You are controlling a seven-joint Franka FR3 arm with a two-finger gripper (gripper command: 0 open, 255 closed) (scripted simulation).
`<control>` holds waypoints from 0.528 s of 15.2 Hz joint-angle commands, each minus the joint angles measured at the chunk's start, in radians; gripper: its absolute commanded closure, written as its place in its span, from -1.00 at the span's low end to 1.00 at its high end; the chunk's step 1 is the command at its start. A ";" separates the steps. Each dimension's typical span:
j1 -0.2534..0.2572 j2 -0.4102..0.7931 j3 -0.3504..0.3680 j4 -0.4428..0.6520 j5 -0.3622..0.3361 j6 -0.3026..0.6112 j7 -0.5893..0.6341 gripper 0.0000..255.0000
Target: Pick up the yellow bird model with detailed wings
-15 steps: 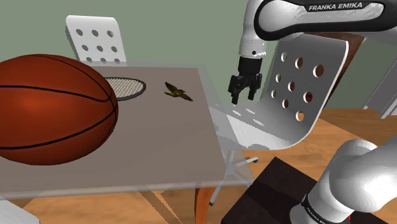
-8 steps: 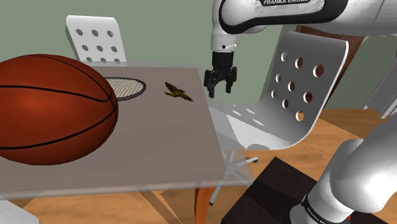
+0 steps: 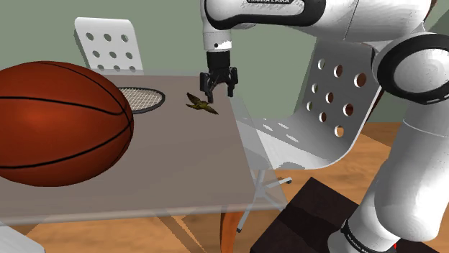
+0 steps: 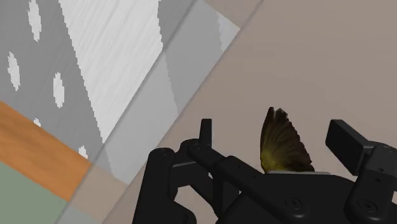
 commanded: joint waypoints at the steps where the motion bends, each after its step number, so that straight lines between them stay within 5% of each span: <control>1: 0.020 0.123 0.010 0.168 -0.027 -0.056 0.011 -1.00; 4: 0.058 0.287 0.017 0.417 -0.063 -0.154 0.021 -1.00; 8: 0.051 0.252 0.016 0.307 -0.057 -0.079 0.020 -1.00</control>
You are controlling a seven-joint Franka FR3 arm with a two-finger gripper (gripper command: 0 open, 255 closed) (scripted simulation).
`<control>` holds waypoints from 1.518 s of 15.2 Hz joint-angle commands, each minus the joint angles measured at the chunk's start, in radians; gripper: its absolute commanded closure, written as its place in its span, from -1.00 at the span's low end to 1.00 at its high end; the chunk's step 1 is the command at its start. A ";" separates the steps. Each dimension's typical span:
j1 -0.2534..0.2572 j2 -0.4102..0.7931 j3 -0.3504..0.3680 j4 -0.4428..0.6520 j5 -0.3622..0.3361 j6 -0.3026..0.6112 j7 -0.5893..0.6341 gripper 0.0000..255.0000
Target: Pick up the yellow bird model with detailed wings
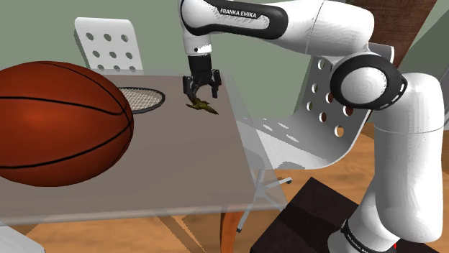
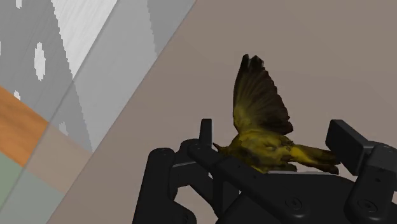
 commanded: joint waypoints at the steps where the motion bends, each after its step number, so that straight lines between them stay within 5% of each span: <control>1: -0.002 -0.010 0.000 -0.041 0.001 0.032 -0.001 -1.00; 5: -0.006 -0.025 0.000 -0.099 0.003 0.075 -0.001 -1.00; 6: -0.006 -0.027 0.000 -0.102 0.004 0.076 0.000 1.00; 15: -0.006 -0.025 0.000 -0.099 0.003 0.075 -0.001 1.00; 23: 0.008 0.036 0.000 0.106 -0.006 -0.070 0.001 1.00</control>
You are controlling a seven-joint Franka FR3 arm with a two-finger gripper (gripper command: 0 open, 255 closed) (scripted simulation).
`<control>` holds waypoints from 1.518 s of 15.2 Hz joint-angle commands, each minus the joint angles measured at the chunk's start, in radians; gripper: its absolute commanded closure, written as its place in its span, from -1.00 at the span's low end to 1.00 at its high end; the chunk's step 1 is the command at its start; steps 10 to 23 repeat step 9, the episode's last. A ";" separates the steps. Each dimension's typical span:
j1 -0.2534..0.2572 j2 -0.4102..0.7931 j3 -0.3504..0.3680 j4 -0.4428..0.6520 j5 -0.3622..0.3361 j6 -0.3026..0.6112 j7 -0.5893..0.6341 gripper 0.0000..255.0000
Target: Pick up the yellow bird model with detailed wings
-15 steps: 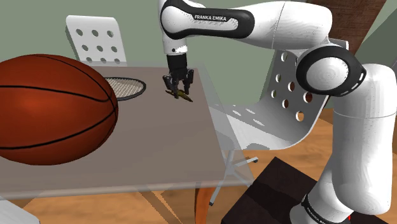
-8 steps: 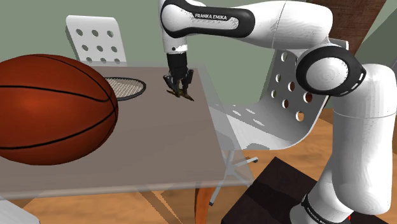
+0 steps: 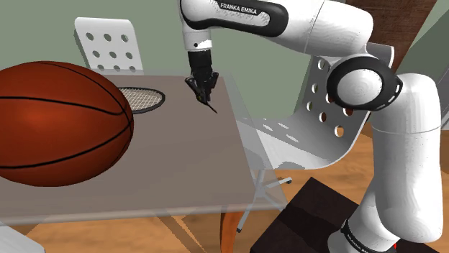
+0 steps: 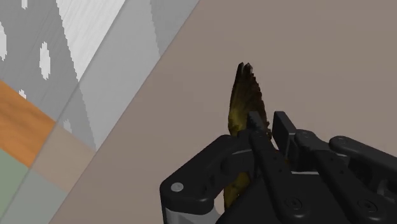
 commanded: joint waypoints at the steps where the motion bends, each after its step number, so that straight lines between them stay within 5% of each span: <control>1: 0.006 0.026 0.000 0.070 -0.004 -0.046 0.001 1.00; 8: 0.037 0.163 -0.005 0.390 -0.024 -0.228 0.001 1.00; 23: 0.037 0.164 -0.005 0.391 -0.024 -0.228 0.001 1.00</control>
